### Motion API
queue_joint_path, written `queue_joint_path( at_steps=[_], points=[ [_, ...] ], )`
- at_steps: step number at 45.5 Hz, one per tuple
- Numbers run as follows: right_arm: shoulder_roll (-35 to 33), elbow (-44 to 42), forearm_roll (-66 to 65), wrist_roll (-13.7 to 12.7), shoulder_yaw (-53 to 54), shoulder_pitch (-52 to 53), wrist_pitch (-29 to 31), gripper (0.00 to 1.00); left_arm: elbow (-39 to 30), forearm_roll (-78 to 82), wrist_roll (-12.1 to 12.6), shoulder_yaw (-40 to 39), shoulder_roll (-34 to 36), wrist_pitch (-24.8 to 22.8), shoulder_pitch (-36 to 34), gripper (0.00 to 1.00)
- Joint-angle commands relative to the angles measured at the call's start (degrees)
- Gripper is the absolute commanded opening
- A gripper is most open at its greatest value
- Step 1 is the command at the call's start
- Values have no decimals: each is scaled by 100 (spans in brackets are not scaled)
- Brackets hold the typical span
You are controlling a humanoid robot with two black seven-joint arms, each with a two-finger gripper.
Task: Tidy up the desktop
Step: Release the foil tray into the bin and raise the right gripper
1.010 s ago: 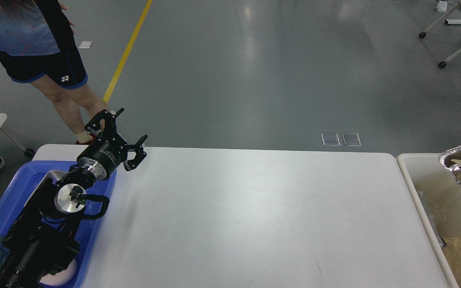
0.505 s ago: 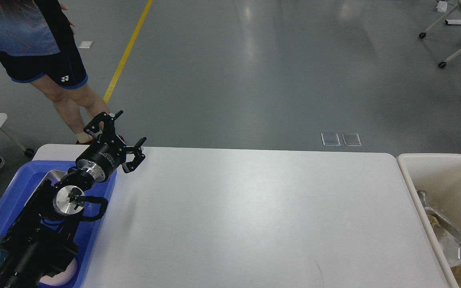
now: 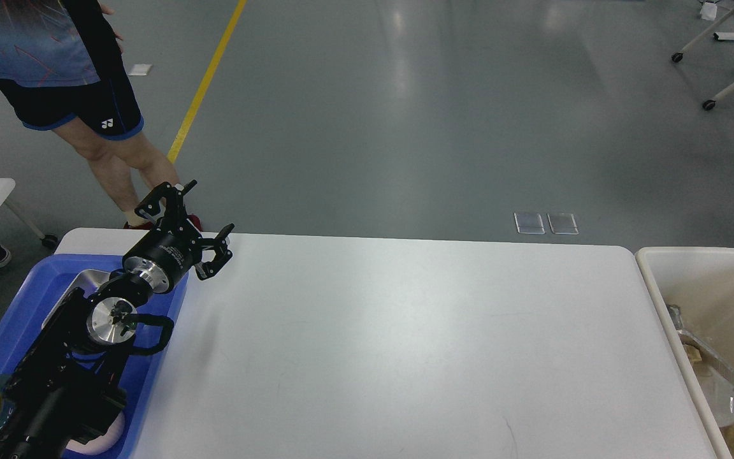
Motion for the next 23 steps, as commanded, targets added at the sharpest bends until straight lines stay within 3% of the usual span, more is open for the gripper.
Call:
queue_joint_path(
  at_steps=[1,7,14,15,16,19,23],
  points=[
    [589,54,22,34,788,131,17,100,0,0,-14,2,-15,11,43,95],
    [1064,151,22,429,1123,149,44,100,0,0,-14,2,12,11,43,96],
    [1503,449,22,1466,1149,140,35,100,0,0,-23,-7,12,20,43,96],
    [1504,450,22,1467,1149,140,35,100,0,0,-23,-7,12,20,43,96],
    [1617,563,22,1789,1149,123,35,100,0,0,-23,-7,12,20,51,96],
    [1723,652,22,1968,1158,105,35,100,0,0,-23,-7,3,20,51,95],
    [1838,670,22,1977,1184,96,35,100,0,0,-32,-7,3,55,60,95]
  ],
)
